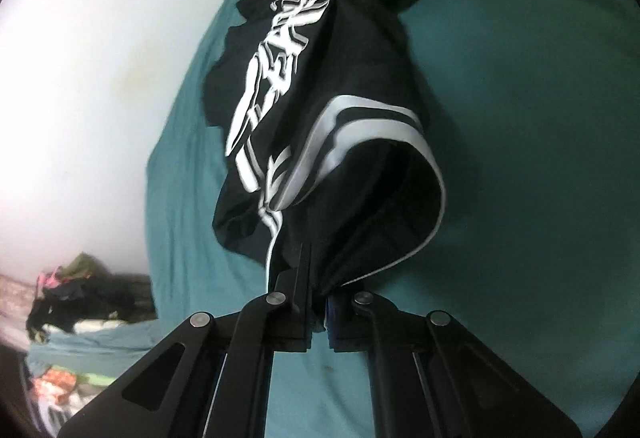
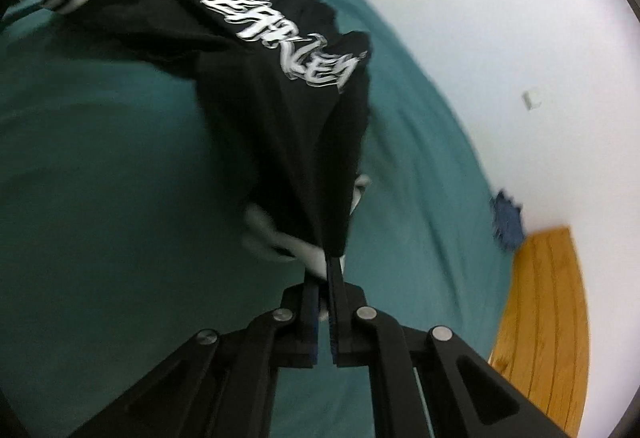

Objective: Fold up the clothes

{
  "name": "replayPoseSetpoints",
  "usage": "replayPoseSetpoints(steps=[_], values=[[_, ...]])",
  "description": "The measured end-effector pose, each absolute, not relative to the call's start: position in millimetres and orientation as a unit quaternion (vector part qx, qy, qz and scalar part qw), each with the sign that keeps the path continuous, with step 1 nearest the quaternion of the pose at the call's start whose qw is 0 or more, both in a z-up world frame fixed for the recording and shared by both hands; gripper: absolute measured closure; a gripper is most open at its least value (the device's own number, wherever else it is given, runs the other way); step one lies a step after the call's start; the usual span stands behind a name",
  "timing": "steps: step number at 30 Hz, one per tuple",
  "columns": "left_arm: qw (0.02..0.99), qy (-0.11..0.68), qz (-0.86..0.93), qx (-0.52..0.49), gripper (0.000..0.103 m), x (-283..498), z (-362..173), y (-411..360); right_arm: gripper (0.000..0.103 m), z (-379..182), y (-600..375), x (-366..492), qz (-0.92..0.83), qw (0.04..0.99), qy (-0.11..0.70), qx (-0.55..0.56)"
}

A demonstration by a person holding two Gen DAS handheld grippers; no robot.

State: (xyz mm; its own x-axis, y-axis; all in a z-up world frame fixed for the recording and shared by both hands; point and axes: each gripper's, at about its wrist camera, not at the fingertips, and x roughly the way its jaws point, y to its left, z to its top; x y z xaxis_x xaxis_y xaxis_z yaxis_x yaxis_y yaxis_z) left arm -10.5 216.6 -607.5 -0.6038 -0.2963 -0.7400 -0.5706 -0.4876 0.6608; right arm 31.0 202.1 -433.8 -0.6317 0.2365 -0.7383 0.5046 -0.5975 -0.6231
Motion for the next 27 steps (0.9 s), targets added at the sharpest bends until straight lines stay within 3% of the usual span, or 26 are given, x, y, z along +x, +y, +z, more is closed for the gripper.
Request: replayPoseSetpoints(steps=[4,6,7,8,9,10,11,15,18,24,27], values=[[0.124,0.5,0.719,-0.467,0.098,28,-638,265,0.1,-428,174,57,-0.769,0.114,0.407,0.479],[0.122,0.518,0.693,-0.487,0.091,19,-636,250,0.098,-434,165,48,-0.744,0.138,0.382,0.531],[0.119,0.518,0.68,-0.505,0.088,22,-626,222,0.091,-434,162,38,-0.732,0.151,0.36,0.559],[0.113,0.513,0.668,-0.527,0.073,28,-619,196,0.072,-425,162,19,-0.727,0.163,0.326,0.583],[0.103,0.497,0.656,-0.558,0.047,38,-619,178,0.054,-417,161,0,-0.72,0.173,0.291,0.606],[0.094,0.479,0.643,-0.59,0.037,49,-614,161,0.02,-408,162,-19,-0.712,0.184,0.256,0.627],[0.086,0.454,0.631,-0.623,0.028,59,-600,145,0.013,-399,167,-30,-0.71,0.192,0.227,0.638],[0.025,0.332,0.601,-0.727,0.026,-8,-543,89,0.013,-375,204,-102,-0.727,0.166,0.163,0.645],[-0.034,0.198,0.651,-0.732,0.024,-119,-540,72,0.013,-382,220,-180,-0.75,0.153,0.103,0.635],[-0.067,0.07,0.768,-0.633,0.024,-341,-564,59,0.013,-423,226,-384,-0.789,0.143,0.035,0.597],[-0.036,-0.005,0.76,-0.649,0.024,-424,-606,59,0.013,-458,220,-454,-0.781,0.127,0.031,0.61]])
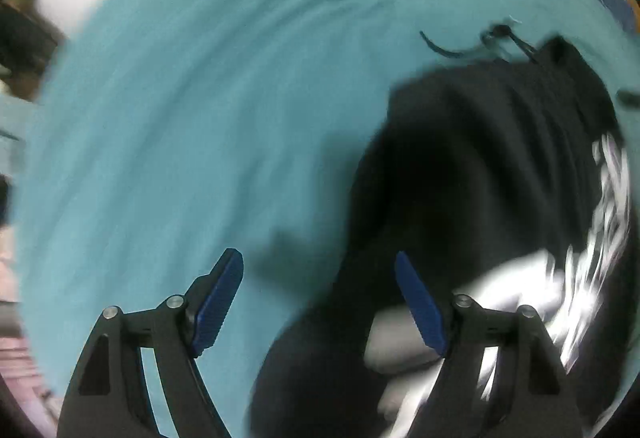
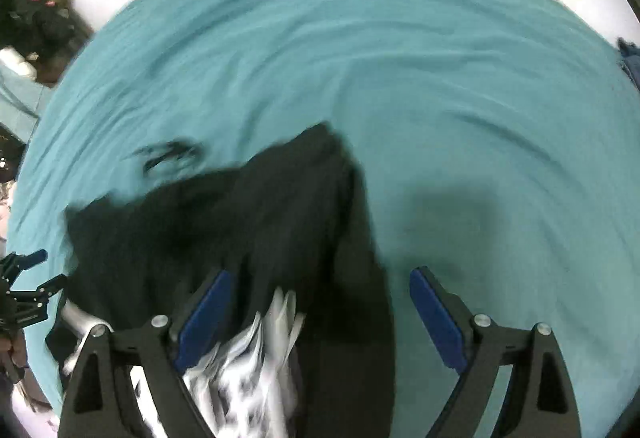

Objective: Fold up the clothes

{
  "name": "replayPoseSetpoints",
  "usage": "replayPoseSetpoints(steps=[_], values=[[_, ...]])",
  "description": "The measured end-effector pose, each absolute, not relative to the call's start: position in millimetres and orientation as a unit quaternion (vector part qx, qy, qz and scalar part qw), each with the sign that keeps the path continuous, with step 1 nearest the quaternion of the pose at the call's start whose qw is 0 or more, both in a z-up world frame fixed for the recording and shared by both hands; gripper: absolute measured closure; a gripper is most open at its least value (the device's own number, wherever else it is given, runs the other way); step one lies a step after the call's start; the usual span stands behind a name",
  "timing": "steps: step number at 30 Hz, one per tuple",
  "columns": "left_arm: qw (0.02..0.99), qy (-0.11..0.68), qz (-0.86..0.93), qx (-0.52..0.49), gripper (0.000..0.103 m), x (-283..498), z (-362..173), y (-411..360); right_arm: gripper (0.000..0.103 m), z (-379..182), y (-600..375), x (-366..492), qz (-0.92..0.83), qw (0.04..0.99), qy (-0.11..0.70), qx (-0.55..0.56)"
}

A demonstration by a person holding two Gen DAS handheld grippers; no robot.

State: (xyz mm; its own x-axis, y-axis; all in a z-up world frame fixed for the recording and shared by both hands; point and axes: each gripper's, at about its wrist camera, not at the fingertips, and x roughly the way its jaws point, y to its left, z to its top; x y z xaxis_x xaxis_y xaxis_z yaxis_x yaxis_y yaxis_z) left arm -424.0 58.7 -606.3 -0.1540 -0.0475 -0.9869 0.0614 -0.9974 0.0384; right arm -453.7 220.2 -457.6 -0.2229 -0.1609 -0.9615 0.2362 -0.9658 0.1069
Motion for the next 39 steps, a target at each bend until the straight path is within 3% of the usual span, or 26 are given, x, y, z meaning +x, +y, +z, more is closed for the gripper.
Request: replayPoseSetpoints(steps=[4,7,8,9,10,11,18,21,22,23,25,27,28,29,30,31,34,37,39], values=[[0.0,0.068,-0.751,0.657,0.023,-473,-640,81,0.013,-510,217,-501,-0.737,0.13,0.004,0.663],[-0.008,0.046,-0.767,0.64,0.024,-506,-641,107,0.013,-524,204,-500,-0.739,0.124,0.034,0.661],[-0.015,0.049,-0.771,0.635,0.038,-507,-640,117,0.03,-521,203,-495,-0.747,0.129,0.03,0.651],[-0.021,0.051,-0.775,0.63,0.068,-507,-638,127,0.049,-518,201,-491,-0.755,0.133,0.025,0.642],[-0.024,0.052,-0.778,0.625,0.088,-509,-636,137,0.085,-514,205,-487,-0.758,0.136,-0.003,0.638],[-0.019,0.051,-0.782,0.621,0.098,-512,-632,145,0.091,-510,209,-483,-0.761,0.14,-0.03,0.633],[0.067,0.015,-0.841,0.537,0.098,-558,-580,162,0.093,-454,243,-481,-0.834,0.081,-0.085,0.54],[0.086,-0.039,-0.856,0.509,0.098,-620,-563,145,0.093,-431,238,-503,-0.863,0.059,-0.079,0.495],[0.093,-0.061,-0.86,0.498,0.098,-603,-559,139,0.093,-424,234,-512,-0.872,0.053,-0.071,0.481],[0.097,-0.081,-0.859,0.496,0.097,-631,-569,130,0.093,-425,224,-524,-0.873,0.049,-0.052,0.483],[0.109,-0.153,-0.842,0.506,0.082,-682,-581,143,0.09,-446,207,-544,-0.847,0.017,0.02,0.531],[0.121,-0.27,-0.828,0.476,0.043,-706,-592,171,0.08,-456,193,-545,-0.825,0.011,0.081,0.56],[0.111,-0.321,-0.833,0.437,0.04,-679,-590,185,0.069,-452,188,-529,-0.831,0.007,0.13,0.541],[0.101,-0.371,-0.834,0.396,0.036,-653,-589,199,0.049,-444,183,-507,-0.845,0.009,0.172,0.507],[0.09,-0.419,-0.832,0.353,0.026,-626,-587,213,0.034,-436,180,-468,-0.858,0.014,0.216,0.466],[0.079,-0.462,-0.827,0.312,0.021,-599,-586,224,0.01,-429,178,-429,-0.868,0.02,0.258,0.423],[0.03,-0.544,-0.802,0.245,0.02,-480,-591,232,0.008,-415,175,-320,-0.875,0.052,0.361,0.319],[-0.019,-0.552,-0.771,0.315,0.02,-378,-606,237,0.008,-431,138,-221,-0.852,0.114,0.382,0.338],[-0.038,-0.545,-0.754,0.364,0.02,-360,-634,231,0.008,-441,105,-163,-0.841,0.158,0.373,0.36]])
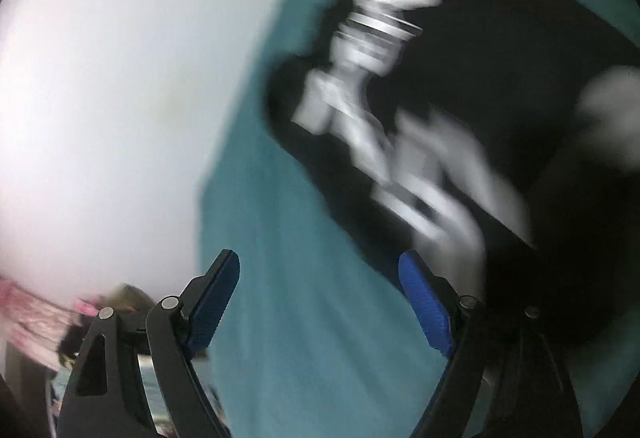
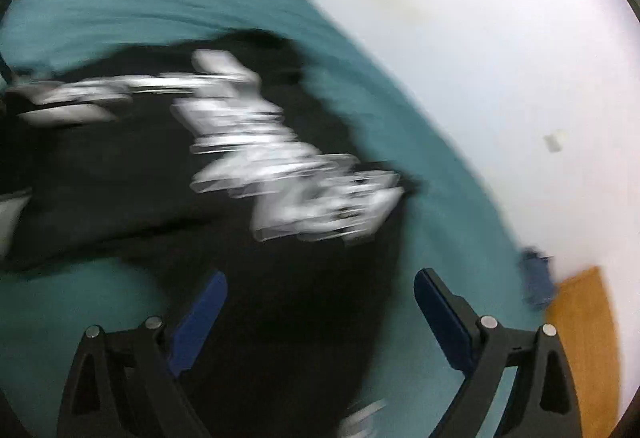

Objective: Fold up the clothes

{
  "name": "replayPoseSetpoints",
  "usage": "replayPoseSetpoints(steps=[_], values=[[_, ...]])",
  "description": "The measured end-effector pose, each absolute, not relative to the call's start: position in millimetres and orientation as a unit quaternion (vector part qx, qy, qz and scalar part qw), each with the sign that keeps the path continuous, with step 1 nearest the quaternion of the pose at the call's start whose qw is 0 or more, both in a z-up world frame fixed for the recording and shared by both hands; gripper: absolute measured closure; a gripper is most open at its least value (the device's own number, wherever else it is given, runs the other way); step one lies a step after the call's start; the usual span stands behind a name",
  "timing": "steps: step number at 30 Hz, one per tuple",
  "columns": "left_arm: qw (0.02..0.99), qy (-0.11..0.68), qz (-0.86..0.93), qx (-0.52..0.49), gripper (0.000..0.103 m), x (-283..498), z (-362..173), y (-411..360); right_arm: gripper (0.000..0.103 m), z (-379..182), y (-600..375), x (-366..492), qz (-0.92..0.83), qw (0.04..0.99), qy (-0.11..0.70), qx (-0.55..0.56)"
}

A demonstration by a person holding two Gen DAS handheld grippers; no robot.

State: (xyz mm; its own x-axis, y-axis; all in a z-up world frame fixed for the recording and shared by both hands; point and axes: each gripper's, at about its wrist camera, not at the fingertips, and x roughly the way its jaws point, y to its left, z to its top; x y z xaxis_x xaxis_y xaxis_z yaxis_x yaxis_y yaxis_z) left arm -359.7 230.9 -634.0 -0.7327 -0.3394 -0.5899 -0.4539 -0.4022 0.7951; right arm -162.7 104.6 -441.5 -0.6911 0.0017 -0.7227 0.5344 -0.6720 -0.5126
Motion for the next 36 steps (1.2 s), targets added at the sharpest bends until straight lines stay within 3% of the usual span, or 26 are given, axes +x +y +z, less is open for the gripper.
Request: replayPoseSetpoints(steps=[4,7,8,9,11,17,23,25,27,30,36], values=[[0.044,0.516,0.75,-0.411,0.02,-375,-664,255,0.008,-459,44,-91,-0.828,0.198,0.352,0.388],[0.051,0.504,0.755,-0.415,0.021,-401,-678,277,0.008,-470,17,-89,-0.838,0.181,0.329,0.396],[0.055,0.505,0.752,-0.42,0.028,-408,-682,282,0.008,-471,15,-91,-0.839,0.169,0.328,0.4],[0.056,0.503,0.751,-0.424,0.055,-414,-684,285,0.008,-474,14,-93,-0.841,0.148,0.331,0.402],[0.058,0.499,0.749,-0.432,0.097,-424,-688,291,0.008,-481,15,-98,-0.844,0.107,0.336,0.404],[0.031,0.489,0.768,-0.412,0.099,-410,-685,280,0.008,-492,53,-115,-0.845,0.043,0.313,0.432],[0.014,0.515,0.753,-0.409,0.096,-378,-693,286,0.008,-487,74,-110,-0.845,0.043,0.298,0.441],[0.012,0.527,0.752,-0.396,0.086,-332,-665,299,0.008,-478,71,-106,-0.853,0.076,0.267,0.442],[0.01,0.526,0.759,-0.384,0.047,-292,-644,311,0.008,-469,64,-98,-0.862,0.122,0.225,0.438],[0.016,0.507,0.778,-0.371,0.038,-304,-638,332,0.008,-459,41,-86,-0.872,0.169,0.187,0.419],[0.049,0.461,0.801,-0.379,0.038,-359,-649,387,0.009,-481,-18,-104,-0.878,0.126,0.193,0.42]])
